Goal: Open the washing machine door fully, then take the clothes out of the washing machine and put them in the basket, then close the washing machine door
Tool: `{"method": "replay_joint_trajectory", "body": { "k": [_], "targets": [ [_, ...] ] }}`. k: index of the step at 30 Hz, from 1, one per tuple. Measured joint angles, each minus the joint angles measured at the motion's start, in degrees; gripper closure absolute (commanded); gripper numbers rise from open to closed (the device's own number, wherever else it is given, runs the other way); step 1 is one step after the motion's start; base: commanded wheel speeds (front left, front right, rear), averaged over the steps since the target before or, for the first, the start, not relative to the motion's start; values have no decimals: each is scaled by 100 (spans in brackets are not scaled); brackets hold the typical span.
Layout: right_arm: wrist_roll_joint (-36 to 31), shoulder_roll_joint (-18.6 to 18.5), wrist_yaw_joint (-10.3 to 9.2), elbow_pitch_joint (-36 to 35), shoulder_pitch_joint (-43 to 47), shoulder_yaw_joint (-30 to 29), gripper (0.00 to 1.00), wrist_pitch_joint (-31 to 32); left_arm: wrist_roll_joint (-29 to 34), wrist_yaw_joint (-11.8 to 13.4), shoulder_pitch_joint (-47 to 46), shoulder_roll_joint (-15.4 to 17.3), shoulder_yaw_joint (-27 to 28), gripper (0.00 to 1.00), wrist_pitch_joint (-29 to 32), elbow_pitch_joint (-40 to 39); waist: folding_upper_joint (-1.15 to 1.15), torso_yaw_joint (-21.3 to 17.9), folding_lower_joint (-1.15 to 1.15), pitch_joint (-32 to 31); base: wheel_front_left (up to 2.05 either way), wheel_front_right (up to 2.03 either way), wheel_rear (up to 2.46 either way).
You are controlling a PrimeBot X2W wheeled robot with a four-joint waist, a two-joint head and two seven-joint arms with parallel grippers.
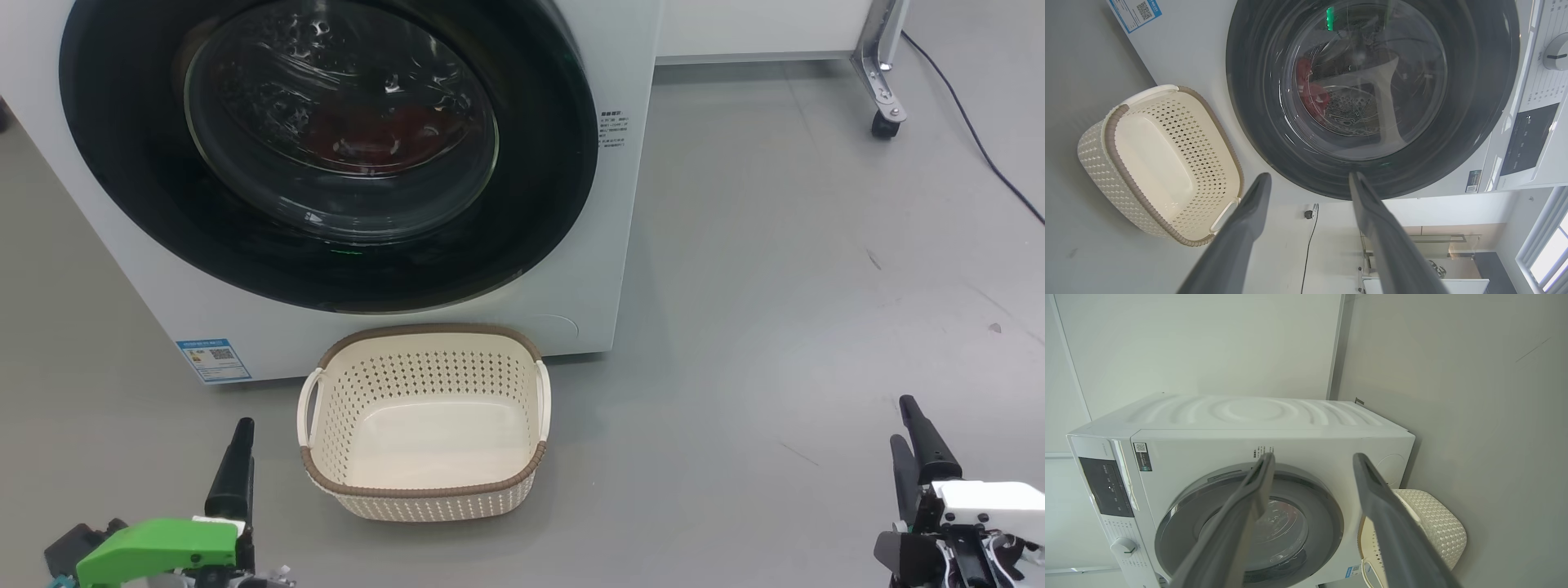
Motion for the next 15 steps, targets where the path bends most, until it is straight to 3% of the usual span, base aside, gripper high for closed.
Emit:
{"method": "replay_joint_trajectory", "body": {
  "k": [10,15],
  "targets": [
    [-704,-283,1,-73,0,140,0,-247,805,9,-131,183,-300,0,-259,0,0,5,0,3,0,0,0],
    [-1249,-487,1,-125,0,290,0,-426,1419,149,-223,282,-500,0,-358,9,0,10,0,1,0,0,0]
  ]
}}
